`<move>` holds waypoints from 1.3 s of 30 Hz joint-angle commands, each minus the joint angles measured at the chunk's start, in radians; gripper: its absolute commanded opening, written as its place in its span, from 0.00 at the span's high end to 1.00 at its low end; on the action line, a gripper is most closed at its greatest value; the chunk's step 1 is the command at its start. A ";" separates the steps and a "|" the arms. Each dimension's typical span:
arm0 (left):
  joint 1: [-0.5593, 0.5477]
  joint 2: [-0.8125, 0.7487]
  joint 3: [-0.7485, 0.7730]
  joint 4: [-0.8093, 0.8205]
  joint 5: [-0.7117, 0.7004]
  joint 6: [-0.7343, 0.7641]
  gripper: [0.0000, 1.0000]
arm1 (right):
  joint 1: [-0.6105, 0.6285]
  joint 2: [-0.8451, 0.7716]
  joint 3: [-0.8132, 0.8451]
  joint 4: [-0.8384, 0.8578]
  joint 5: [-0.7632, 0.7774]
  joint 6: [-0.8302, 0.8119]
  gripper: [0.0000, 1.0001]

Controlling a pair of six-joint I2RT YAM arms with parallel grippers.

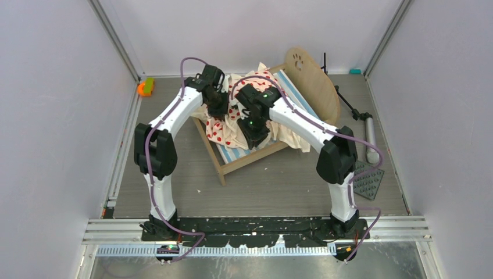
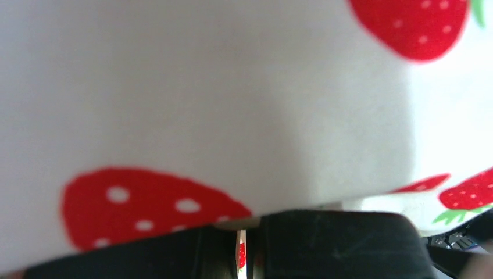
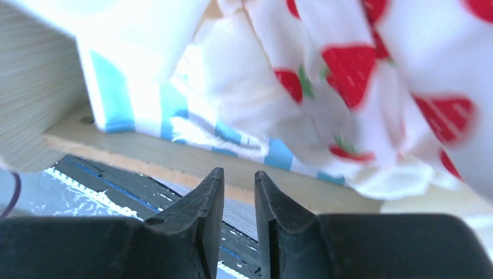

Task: Set up the pet bed
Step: Cross the ropes on the bed frame.

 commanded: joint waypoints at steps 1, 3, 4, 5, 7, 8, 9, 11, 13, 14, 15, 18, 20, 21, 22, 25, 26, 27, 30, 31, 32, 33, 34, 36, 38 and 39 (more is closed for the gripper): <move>-0.001 -0.058 0.016 0.051 0.006 0.004 1.00 | -0.004 -0.148 0.003 0.028 0.028 0.033 0.68; -0.001 -0.059 0.017 0.047 0.005 0.007 1.00 | -0.005 -0.188 -0.022 0.037 0.033 0.039 0.67; -0.002 -0.061 0.019 0.044 0.006 0.008 1.00 | -0.007 -0.212 -0.044 0.050 0.038 0.045 0.66; -0.005 -0.064 0.020 0.040 0.006 0.010 1.00 | -0.008 -0.240 -0.067 0.067 0.048 0.051 0.66; -0.016 -0.081 0.020 0.033 0.002 0.011 1.00 | -0.021 -0.313 -0.141 0.136 0.080 0.086 0.65; -0.025 -0.091 0.021 0.030 0.000 0.008 1.00 | -0.031 -0.357 -0.190 0.176 0.091 0.104 0.64; -0.030 -0.105 0.025 0.027 -0.003 0.004 1.00 | -0.045 -0.397 -0.240 0.221 0.096 0.124 0.64; -0.046 -0.134 0.033 0.018 0.004 -0.007 1.00 | -0.084 -0.485 -0.336 0.293 0.095 0.161 0.63; -0.057 -0.168 0.027 0.007 0.004 -0.014 1.00 | -0.122 -0.567 -0.441 0.356 0.086 0.188 0.61; -0.063 -0.187 0.022 0.000 0.004 -0.014 1.00 | -0.137 -0.601 -0.483 0.382 0.080 0.198 0.61; -0.067 -0.205 0.016 -0.011 0.004 -0.017 1.00 | -0.149 -0.633 -0.518 0.401 0.074 0.205 0.60; -0.082 -0.268 -0.023 -0.025 0.009 -0.026 1.00 | -0.170 -0.692 -0.591 0.428 0.061 0.211 0.58; -0.101 -0.295 -0.036 -0.047 0.018 -0.024 1.00 | -0.180 -0.710 -0.625 0.436 0.056 0.211 0.58; -0.113 -0.304 -0.036 -0.065 0.020 -0.023 1.00 | -0.183 -0.714 -0.638 0.442 0.049 0.212 0.58; -0.124 -0.313 -0.033 -0.084 0.022 -0.020 1.00 | -0.186 -0.719 -0.653 0.449 0.041 0.215 0.58; -0.153 -0.337 -0.034 -0.150 0.023 -0.017 1.00 | -0.190 -0.748 -0.703 0.489 0.014 0.228 0.58; -0.158 -0.347 -0.036 -0.174 0.026 -0.018 1.00 | -0.192 -0.759 -0.720 0.505 0.009 0.236 0.58; -0.160 -0.359 -0.040 -0.192 0.030 -0.021 1.00 | -0.192 -0.767 -0.734 0.518 0.009 0.240 0.58; -0.164 -0.405 -0.057 -0.222 0.049 -0.047 1.00 | -0.196 -0.781 -0.762 0.533 0.005 0.245 0.58; -0.170 -0.422 -0.069 -0.220 0.065 -0.058 1.00 | -0.196 -0.784 -0.769 0.539 0.003 0.247 0.58; -0.177 -0.436 -0.079 -0.222 0.087 -0.066 1.00 | -0.198 -0.785 -0.775 0.547 -0.003 0.249 0.58; -0.186 -0.450 -0.087 -0.226 0.106 -0.079 1.00 | -0.197 -0.785 -0.779 0.552 -0.011 0.252 0.58; -0.193 -0.460 -0.092 -0.229 0.122 -0.091 1.00 | -0.197 -0.784 -0.783 0.556 -0.019 0.254 0.58; -0.202 -0.479 -0.097 -0.225 0.163 -0.121 1.00 | -0.197 -0.783 -0.791 0.569 -0.027 0.258 0.58; -0.203 -0.504 -0.116 -0.193 0.218 -0.166 1.00 | -0.197 -0.784 -0.803 0.583 -0.037 0.265 0.58; -0.202 -0.516 -0.132 -0.168 0.250 -0.190 1.00 | -0.198 -0.784 -0.808 0.592 -0.046 0.268 0.58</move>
